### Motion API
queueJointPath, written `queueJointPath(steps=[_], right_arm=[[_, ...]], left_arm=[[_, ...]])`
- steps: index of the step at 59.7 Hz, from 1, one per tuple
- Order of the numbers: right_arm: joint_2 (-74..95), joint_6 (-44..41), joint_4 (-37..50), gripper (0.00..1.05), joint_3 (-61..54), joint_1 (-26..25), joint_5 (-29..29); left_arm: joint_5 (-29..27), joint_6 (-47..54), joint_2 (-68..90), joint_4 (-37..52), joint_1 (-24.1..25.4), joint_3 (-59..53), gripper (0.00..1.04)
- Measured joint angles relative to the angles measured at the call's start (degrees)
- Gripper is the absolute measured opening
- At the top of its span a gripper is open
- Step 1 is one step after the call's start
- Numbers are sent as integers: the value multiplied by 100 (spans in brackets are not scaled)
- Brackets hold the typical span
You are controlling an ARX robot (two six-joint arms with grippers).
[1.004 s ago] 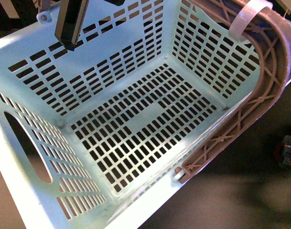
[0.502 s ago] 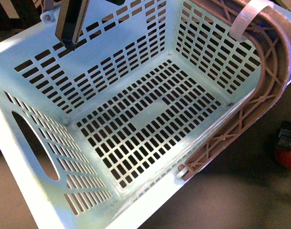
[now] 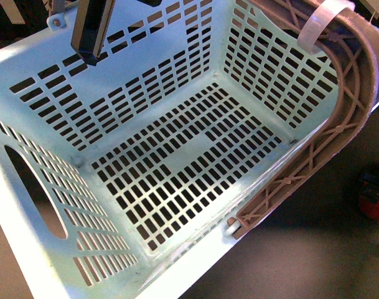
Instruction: Pick apple with right arm and hold basket with left
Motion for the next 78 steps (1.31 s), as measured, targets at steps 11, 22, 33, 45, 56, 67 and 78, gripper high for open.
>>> queueJointPath(steps=[11, 22, 33, 45, 56, 67, 78], right_arm=[[-765, -529, 468, 73, -745, 46, -411], [-2369, -772, 341, 72, -1390, 31, -1099], [-4205, -726, -216, 72, -1541, 111, -1609], [-6074, -319, -859, 72, -1370, 643, -1622], [-6758, 168, -1141, 72, -1110, 2129, -1204], [-6251, 350, -953, 72, -1255, 3357, -752], [-6078, 474, -966, 96, -1403, 3438, -426]], left_arm=[[2, 0, 0, 0, 0, 0, 6], [2, 0, 0, 0, 0, 0, 6], [0, 0, 0, 0, 0, 0, 6], [-2, 0, 0, 0, 0, 0, 6], [4, 0, 0, 0, 0, 0, 6], [0, 0, 0, 0, 0, 0, 6], [2, 0, 0, 0, 0, 0, 6]])
